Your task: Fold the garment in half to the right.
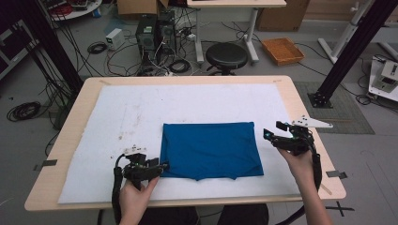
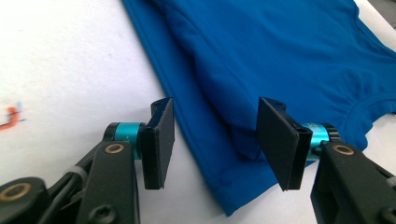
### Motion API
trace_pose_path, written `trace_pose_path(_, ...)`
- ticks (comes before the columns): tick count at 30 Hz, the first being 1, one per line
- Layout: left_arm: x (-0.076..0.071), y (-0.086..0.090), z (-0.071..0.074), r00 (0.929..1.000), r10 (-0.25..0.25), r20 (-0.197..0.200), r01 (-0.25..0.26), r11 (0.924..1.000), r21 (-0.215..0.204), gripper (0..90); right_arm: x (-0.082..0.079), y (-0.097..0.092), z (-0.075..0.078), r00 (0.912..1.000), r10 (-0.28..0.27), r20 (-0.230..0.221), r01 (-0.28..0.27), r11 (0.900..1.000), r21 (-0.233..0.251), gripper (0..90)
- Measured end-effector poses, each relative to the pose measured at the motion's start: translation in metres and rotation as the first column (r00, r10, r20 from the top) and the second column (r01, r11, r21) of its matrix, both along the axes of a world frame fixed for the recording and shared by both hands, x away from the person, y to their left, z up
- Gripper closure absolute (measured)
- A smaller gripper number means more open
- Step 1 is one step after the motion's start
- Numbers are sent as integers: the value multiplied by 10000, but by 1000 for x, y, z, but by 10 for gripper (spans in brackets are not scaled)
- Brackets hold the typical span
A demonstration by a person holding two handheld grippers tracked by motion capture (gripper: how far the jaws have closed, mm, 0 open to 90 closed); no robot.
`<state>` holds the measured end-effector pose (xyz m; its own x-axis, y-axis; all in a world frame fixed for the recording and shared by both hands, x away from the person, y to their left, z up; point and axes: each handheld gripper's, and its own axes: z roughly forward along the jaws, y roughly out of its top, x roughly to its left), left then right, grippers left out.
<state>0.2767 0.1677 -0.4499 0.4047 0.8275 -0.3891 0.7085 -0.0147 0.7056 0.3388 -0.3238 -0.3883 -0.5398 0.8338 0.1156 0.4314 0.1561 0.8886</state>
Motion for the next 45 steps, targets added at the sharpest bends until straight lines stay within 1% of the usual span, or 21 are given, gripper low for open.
trace_pose_path(7,0,-11,0,9997,-229,64,229,9997,71,530,0,5,0,9999,113,0,-113,9999,-31,305)
trace_pose_path(9,-1,-11,0,9996,-250,98,251,9996,-114,530,0,7,-1,9999,146,-45,-147,9999,-42,305)
trace_pose_path(10,-2,-9,0,9995,-219,210,227,9989,-406,530,0,9,-1,9998,216,-39,-216,9998,-33,305)
trace_pose_path(13,-3,-6,-1,9997,-182,170,192,9981,-577,529,0,11,-1,9997,256,-37,-257,9997,-60,305)
trace_pose_path(17,-2,-7,-3,9999,-140,5,140,9986,-500,534,0,15,-1,9995,301,-47,-302,9995,-117,305)
trace_pose_path(20,-3,-12,-3,9998,-197,75,198,9997,-167,607,-1,20,0,9994,354,14,-353,9992,-192,309)
trace_pose_path(21,-2,-13,-3,9996,-274,25,274,9996,-108,674,0,24,2,9991,404,85,-402,9990,-188,314)
trace_pose_path(25,-2,-16,-3,9998,-164,63,163,9998,123,736,3,33,2,9985,552,39,-551,9983,-179,338)
trace_pose_path(27,-2,-16,-3,9998,-184,83,183,9996,209,781,8,46,1,9970,768,-111,-769,9969,-132,359)
trace_pose_path(28,-2,-17,-3,9998,-157,115,154,9995,258,781,8,46,1,9970,768,-111,-769,9969,-132,359)
trace_pose_path(32,-3,-20,-3,9996,-168,228,156,9985,522,805,17,70,0,9939,1078,-225,-1082,9940,-185,402)
trace_pose_path(33,-3,-21,-2,9996,-167,241,153,9984,546,808,24,85,0,9912,1280,-341,-1288,9914,-229,418)
trace_pose_path(34,-3,-21,-2,9996,-175,239,161,9983,552,808,24,85,0,9912,1280,-341,-1288,9914,-229,418)
trace_pose_path(37,-3,-20,-3,9995,-192,257,178,9983,555,810,37,113,1,9841,1674,-597,-1684,9857,-116,439)
trace_pose_path(38,-3,-20,-3,9995,-153,270,138,9985,527,810,37,113,1,9841,1674,-597,-1684,9857,-116,439)
trace_pose_path(39,-4,-20,-3,9995,-148,288,133,9985,528,809,44,130,0,9793,1914,-662,-1927,9812,-138,449)
trace_pose_path(40,-4,-20,-3,9994,-193,297,176,9982,576,809,44,130,0,9793,1914,-662,-1927,9812,-138,449)
trace_pose_path(41,-4,-20,-3,9993,-176,318,158,9982,573,810,47,140,0,9771,2007,-708,-2024,9791,-187,457)
trace_pose_path(42,-4,-20,-3,9994,-170,310,153,9984,539,810,54,161,-2,9696,2317,-792,-2347,9716,-304,472)
trace_pose_path(43,-4,-19,-3,9994,-175,293,160,9986,510,810,54,161,-2,9696,2317,-792,-2347,9716,-304,472)
trace_pose_path(45,-4,-18,-3,9994,-185,281,171,9986,499,810,60,184,-4,9609,2599,-960,-2641,9639,-344,483)
